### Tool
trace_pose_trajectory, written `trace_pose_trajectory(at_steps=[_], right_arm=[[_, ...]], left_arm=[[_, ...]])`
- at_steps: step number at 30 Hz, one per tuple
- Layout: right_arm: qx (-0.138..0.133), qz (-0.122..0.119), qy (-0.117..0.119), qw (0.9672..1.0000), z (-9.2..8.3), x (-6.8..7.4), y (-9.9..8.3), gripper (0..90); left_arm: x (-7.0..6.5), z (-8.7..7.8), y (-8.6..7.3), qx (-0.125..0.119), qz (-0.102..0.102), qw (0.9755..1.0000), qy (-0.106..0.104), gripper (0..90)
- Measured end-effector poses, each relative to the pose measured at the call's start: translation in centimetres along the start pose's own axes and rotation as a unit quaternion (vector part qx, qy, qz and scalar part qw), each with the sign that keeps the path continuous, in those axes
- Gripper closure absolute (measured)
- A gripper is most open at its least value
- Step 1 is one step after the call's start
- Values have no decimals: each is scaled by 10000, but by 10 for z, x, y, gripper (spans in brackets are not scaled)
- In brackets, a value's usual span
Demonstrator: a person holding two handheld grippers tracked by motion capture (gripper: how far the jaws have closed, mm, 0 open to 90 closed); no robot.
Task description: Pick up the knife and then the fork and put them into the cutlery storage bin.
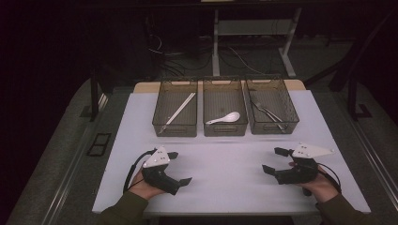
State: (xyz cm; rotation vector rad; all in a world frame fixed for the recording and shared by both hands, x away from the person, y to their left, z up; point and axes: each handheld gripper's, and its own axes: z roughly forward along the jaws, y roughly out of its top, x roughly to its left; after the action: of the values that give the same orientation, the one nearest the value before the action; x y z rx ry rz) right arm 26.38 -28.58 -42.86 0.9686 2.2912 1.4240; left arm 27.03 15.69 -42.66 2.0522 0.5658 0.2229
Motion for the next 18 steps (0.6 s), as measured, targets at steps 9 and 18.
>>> trace_pose_trajectory(at_steps=[9, 18], right_arm=[[81, -86, 37, 9999, -1, 3, -8, 153], [116, -79, 12, 9999, -4, 0, -11, 152]], left_arm=[[-1, -1, -1, -5, -1, 10000, 19, 0], [-1, -1, -1, 3, -20, 10000, 26, 0]])
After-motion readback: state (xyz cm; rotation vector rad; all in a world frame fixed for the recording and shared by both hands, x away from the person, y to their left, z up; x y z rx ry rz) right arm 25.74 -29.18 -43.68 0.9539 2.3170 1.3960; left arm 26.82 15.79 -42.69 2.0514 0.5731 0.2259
